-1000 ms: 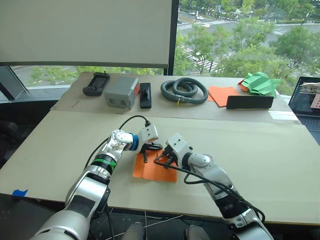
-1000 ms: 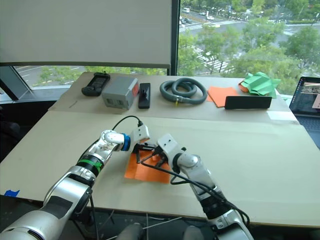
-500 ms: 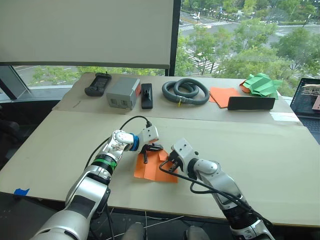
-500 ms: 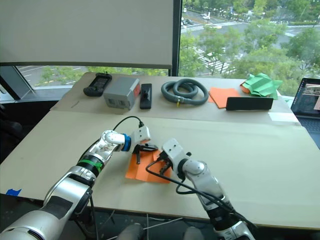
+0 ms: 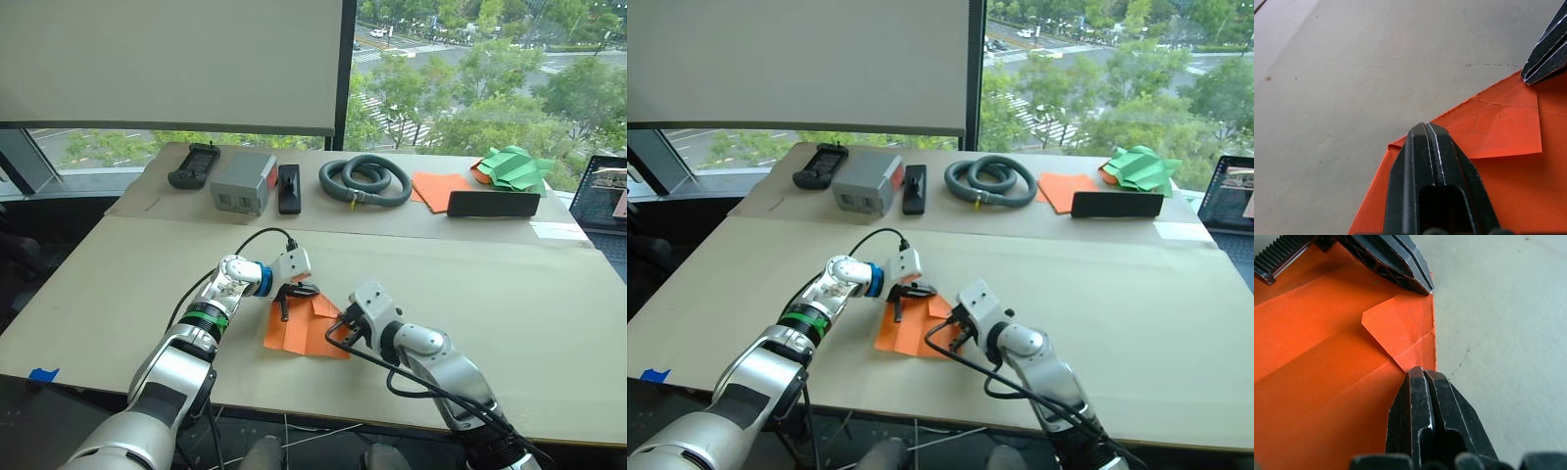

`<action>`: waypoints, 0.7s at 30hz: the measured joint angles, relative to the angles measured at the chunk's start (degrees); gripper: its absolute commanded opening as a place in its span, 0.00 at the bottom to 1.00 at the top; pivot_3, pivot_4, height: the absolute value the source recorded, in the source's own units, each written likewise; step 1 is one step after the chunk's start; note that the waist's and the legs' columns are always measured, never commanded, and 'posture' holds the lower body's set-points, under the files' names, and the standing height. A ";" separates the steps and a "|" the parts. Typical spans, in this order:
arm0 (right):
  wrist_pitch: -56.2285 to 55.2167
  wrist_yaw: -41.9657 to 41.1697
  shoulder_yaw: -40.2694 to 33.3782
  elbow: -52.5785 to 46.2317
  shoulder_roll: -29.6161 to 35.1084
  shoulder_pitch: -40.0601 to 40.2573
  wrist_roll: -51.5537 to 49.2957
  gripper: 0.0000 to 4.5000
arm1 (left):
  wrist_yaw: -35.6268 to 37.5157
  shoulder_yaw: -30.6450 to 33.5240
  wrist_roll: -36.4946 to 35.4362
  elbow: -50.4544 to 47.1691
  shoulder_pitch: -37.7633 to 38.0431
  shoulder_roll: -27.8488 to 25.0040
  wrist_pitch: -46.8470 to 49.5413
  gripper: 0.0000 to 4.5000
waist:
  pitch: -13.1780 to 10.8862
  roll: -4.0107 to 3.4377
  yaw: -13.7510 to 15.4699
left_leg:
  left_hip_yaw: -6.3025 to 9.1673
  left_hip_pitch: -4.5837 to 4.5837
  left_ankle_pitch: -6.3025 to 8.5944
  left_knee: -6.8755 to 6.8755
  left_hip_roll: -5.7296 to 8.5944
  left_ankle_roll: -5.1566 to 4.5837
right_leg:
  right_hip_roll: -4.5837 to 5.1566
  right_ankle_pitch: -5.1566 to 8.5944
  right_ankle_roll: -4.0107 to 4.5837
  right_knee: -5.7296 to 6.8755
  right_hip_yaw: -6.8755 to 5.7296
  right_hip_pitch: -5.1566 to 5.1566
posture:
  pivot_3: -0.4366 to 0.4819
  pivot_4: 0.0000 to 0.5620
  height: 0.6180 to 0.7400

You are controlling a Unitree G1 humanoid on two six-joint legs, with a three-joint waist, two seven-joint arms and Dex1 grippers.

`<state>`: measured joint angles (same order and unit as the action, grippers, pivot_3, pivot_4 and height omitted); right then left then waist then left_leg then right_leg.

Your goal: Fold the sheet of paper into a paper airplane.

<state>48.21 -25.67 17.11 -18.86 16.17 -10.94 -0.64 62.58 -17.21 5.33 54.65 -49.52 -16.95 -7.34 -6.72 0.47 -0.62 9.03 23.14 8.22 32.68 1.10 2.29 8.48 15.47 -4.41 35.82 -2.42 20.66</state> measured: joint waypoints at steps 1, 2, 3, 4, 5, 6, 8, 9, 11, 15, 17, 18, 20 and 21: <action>0.43 0.11 -0.22 -0.30 0.00 0.11 -0.34 0.01 | 0.01 0.00 0.01 0.05 -0.02 0.03 -0.03 0.00 | 0.00 0.01 0.00 | 0.00 0.01 0.00 0.00 0.00 0.01 | 0.00 0.03 0.04 -0.01 -0.01 0.00 | 0.48 0.27 0.69; 0.88 0.22 -0.40 -0.55 -0.01 0.15 -0.64 0.01 | 0.02 0.00 0.02 0.10 -0.02 0.06 -0.05 0.00 | -0.01 0.01 0.00 | 0.00 0.01 0.00 0.00 0.00 0.01 | 0.00 0.06 0.09 -0.01 -0.01 0.00 | 0.48 0.27 0.69; 1.40 0.36 -0.54 -0.85 -0.02 0.16 -0.83 0.01 | 0.02 0.00 0.03 0.13 -0.03 0.08 -0.09 0.00 | -0.01 0.01 0.01 | 0.00 0.02 0.00 0.00 0.00 0.01 | 0.01 0.06 0.10 0.00 -0.01 0.00 | 0.48 0.27 0.69; 1.76 0.53 -0.89 -0.99 -0.08 0.16 -1.10 0.01 | 0.03 0.00 0.04 0.15 -0.04 0.11 -0.11 0.00 | -0.01 0.02 0.02 | 0.00 0.02 0.01 0.00 0.00 0.01 | 0.01 0.08 0.12 -0.01 -0.02 0.00 | 0.48 0.27 0.69; 2.25 0.67 -1.38 -1.19 -0.18 0.16 -1.54 0.01 | 0.03 0.01 0.04 0.16 -0.05 0.14 -0.14 0.00 | -0.02 0.02 0.03 | 0.00 0.03 0.01 0.00 0.00 0.01 | 0.01 0.08 0.13 -0.01 -0.02 0.00 | 0.48 0.27 0.69; 2.72 0.77 -2.03 -1.38 -0.42 0.19 -2.13 0.01 | 0.05 0.02 0.04 0.21 -0.07 0.16 -0.17 0.00 | -0.03 0.03 0.03 | 0.00 0.05 0.01 0.00 0.00 0.01 | 0.01 0.08 0.13 -0.01 -0.03 0.01 | 0.48 0.27 0.69; 3.45 0.68 -4.21 -1.97 -1.97 0.17 -4.04 0.01 | 0.03 0.06 0.04 0.30 -0.11 0.17 -0.25 0.00 | -0.05 0.06 0.03 | 0.01 0.07 0.00 0.00 0.00 0.01 | 0.01 0.05 0.07 0.00 -0.04 0.03 | 0.48 0.27 0.69; 3.82 0.40 -5.66 -2.02 -3.06 0.30 -5.54 0.01 | -0.02 0.20 0.04 0.32 -0.15 0.16 -0.34 0.00 | -0.13 0.05 -0.01 | 0.01 0.09 0.00 0.00 0.00 0.01 | 0.01 0.00 -0.01 0.00 -0.04 0.04 | 0.48 0.27 0.69; 3.93 -0.51 -7.52 -2.16 -4.24 0.32 -8.41 0.01 | -0.18 0.34 0.04 0.32 -0.42 0.16 -0.64 0.00 | -0.32 -0.01 -0.08 | 0.01 0.27 0.00 0.00 0.00 -0.01 | 0.01 -0.07 -0.14 0.01 -0.03 0.23 | 0.48 0.27 0.69; 3.54 -1.37 -9.22 -3.10 -5.11 -1.74 -11.85 0.01 | -0.39 0.88 0.02 0.25 -0.41 0.13 -1.45 0.00 | -0.39 -0.05 -0.11 | 0.01 0.37 -0.03 0.00 0.01 -0.04 | 0.00 -0.11 -0.20 0.07 -0.03 0.41 | 0.48 0.27 0.69; 2.25 -1.85 -8.99 -3.25 -5.13 -2.51 -12.20 0.01 | -0.53 1.07 0.01 0.10 -0.32 0.12 -1.49 0.00 | -0.40 -0.04 -0.10 | 0.01 0.38 -0.03 -0.01 0.01 -0.04 | -0.01 -0.11 -0.20 0.07 -0.03 0.41 | 0.48 0.27 0.69; 1.94 -1.94 -8.61 -3.18 -5.26 -2.76 -12.45 0.01 | -0.52 1.32 -0.03 -0.33 -0.05 -0.05 -1.42 0.00 | -0.41 -0.04 -0.13 | 0.01 0.38 -0.02 -0.01 0.00 -0.04 | -0.01 -0.11 -0.20 0.07 -0.03 0.41 | 0.48 0.27 0.69; 0.67 -2.10 -6.98 -2.70 -5.68 -4.01 -12.47 0.01 | -0.49 1.84 -0.25 -1.79 0.68 -0.99 -0.98 0.00 | -0.50 -0.07 -0.41 | 0.01 0.44 -0.03 -0.01 0.01 -0.04 | -0.01 -0.11 -0.20 0.07 -0.01 0.46 | 0.48 0.27 0.69; -0.12 -2.11 -6.19 -2.04 -5.68 -4.65 -12.28 0.01 | -0.47 2.01 -0.29 -2.54 0.99 -1.27 -0.67 0.00 | -0.50 -0.07 -0.54 | 0.01 0.44 -0.04 -0.01 0.00 -0.07 | -0.02 -0.12 -0.21 0.10 0.00 0.45 | 0.48 0.27 0.69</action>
<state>48.09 -27.79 10.92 -20.90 10.49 -15.59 -12.93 62.10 -15.20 5.04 52.11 -48.53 -18.22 -8.00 -7.21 0.40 -1.16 9.04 23.58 8.18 32.67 1.11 2.22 8.46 15.35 -4.61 35.92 -2.42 21.11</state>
